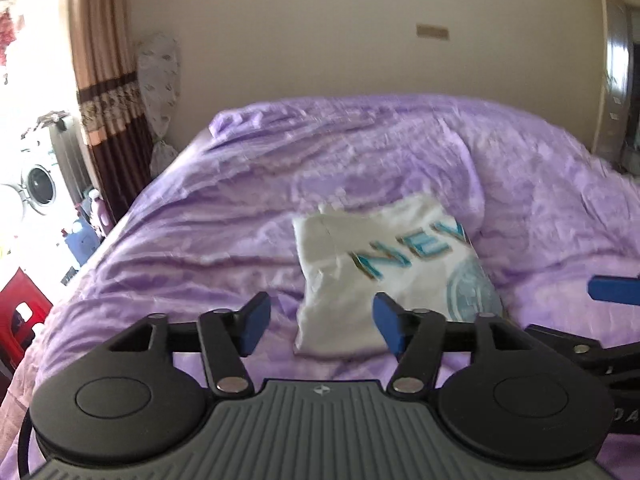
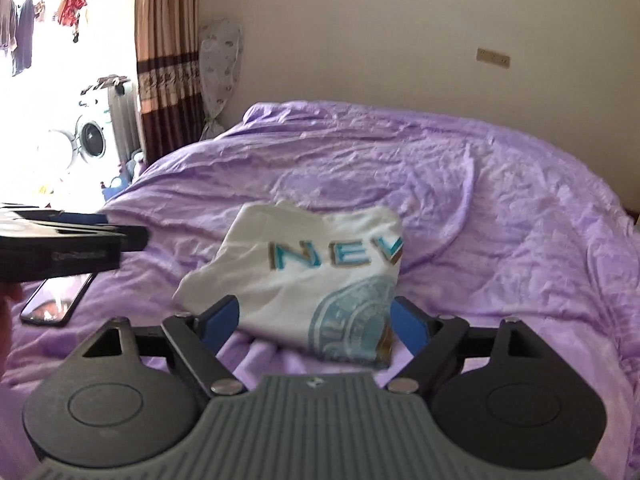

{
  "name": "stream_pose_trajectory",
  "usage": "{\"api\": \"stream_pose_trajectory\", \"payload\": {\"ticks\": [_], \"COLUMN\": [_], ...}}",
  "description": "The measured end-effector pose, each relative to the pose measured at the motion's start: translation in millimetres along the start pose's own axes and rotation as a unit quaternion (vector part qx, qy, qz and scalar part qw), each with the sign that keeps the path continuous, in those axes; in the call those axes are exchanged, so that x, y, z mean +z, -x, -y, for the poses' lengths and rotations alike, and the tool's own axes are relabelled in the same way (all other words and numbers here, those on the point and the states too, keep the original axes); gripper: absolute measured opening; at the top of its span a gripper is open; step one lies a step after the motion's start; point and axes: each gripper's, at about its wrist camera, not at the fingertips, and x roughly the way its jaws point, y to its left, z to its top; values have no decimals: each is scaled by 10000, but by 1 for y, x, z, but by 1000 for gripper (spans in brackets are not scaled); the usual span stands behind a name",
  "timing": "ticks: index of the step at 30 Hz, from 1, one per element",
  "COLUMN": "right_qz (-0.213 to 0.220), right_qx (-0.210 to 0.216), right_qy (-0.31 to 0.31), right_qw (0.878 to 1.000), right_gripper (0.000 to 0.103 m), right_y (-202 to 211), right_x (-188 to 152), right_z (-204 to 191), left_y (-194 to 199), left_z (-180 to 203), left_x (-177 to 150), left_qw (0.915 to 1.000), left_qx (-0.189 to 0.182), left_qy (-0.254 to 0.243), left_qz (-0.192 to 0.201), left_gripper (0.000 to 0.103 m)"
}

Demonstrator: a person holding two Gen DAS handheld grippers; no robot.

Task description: Fold small clothes

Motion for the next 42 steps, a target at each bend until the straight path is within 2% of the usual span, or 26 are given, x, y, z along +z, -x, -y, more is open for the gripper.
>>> {"api": "stream_pose_trajectory", "payload": {"ticks": [6, 15, 42], "right_qz": [-267, -576, -691], "right_qx": [-45, 4, 79], "right_qy": [46, -74, -87], "right_qw": [9996, 9983, 9975], "right_gripper": [81, 81, 81], "right_y": [-5, -24, -30], "right_x": [-19, -32, -33], "right_z": [-8, -4, -3], "left_y": [-13, -27, -26], "left_z": [16, 20, 20], "left_x": [-22, -35, -34], "left_qw": [9985, 9952, 9952], "left_qx": [5, 66, 96], "left_qy": [-196, -171, -199], "left_qz": [-509, -964, -956], "left_gripper": [72, 73, 73]}}
